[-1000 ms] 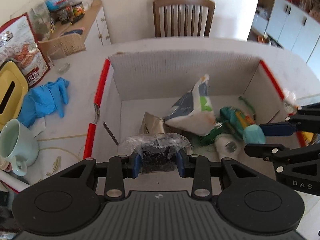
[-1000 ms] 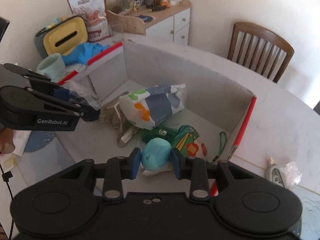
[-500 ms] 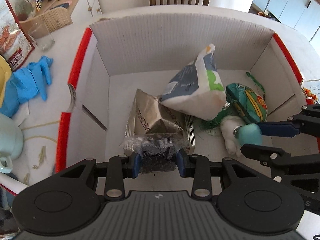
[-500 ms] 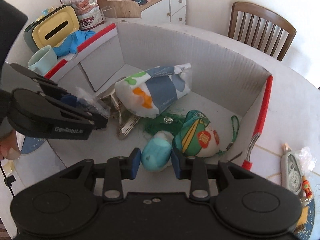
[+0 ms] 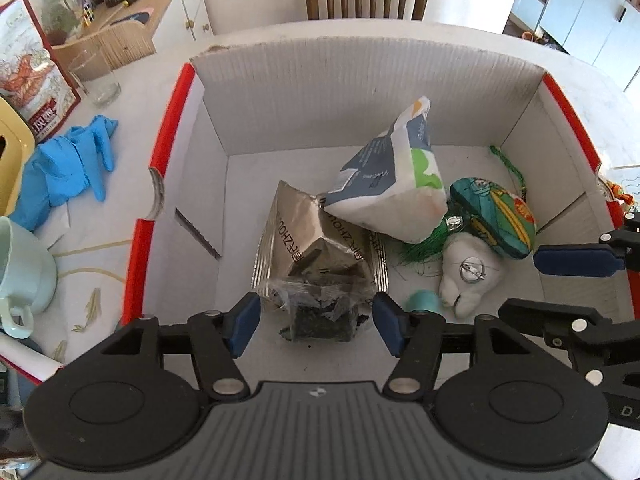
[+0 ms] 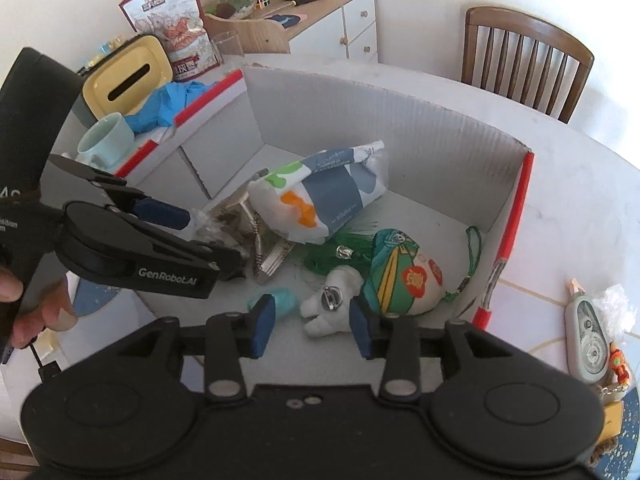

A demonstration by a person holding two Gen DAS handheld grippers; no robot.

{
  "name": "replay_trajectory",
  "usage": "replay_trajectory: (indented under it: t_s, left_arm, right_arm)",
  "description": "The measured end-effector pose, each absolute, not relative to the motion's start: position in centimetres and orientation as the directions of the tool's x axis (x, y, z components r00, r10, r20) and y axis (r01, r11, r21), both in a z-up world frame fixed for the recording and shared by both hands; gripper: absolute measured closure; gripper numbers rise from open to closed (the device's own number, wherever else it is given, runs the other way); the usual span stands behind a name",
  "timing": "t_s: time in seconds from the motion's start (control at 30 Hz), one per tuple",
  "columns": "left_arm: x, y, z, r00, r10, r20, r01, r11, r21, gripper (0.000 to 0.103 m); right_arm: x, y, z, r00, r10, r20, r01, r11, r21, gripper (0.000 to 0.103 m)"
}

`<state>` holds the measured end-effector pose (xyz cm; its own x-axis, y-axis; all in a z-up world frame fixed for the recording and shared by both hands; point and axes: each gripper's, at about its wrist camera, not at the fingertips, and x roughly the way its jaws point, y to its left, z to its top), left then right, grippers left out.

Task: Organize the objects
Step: 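Lower both held items into the red box and open both grippers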

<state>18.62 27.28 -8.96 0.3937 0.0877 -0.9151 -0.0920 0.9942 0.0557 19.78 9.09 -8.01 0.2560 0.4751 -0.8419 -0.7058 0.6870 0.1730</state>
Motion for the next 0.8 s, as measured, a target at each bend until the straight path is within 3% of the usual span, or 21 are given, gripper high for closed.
replay_trajectory:
  t_s: [0.43, 0.63, 0.8]
  left_arm:
    - [17.1, 27.1, -5.5, 0.481, 0.081, -0.873, -0.113, 0.993, 0.030, 0.042]
    - [15.7, 26.3, -3.3, 0.533, 0.084, -0.842, -0.116, 0.993, 0.026, 0.042]
    - [14.3, 25.2, -1.6, 0.584, 0.076, -0.808, -0.107, 0.994, 0.016, 0.042]
  right_arm:
    - [18.3, 7.2, -4.7, 0.286, 0.540, -0.791, -0.726, 0.661, 0.189, 0.059]
    - [17.5, 5.9, -3.1, 0.307, 0.570, -0.763, -0.732, 0.653, 0.193, 0.053]
    - [16.8, 4.4, -1.9, 0.327, 0.598, -0.732, -0.733, 0.650, 0.204, 0.043]
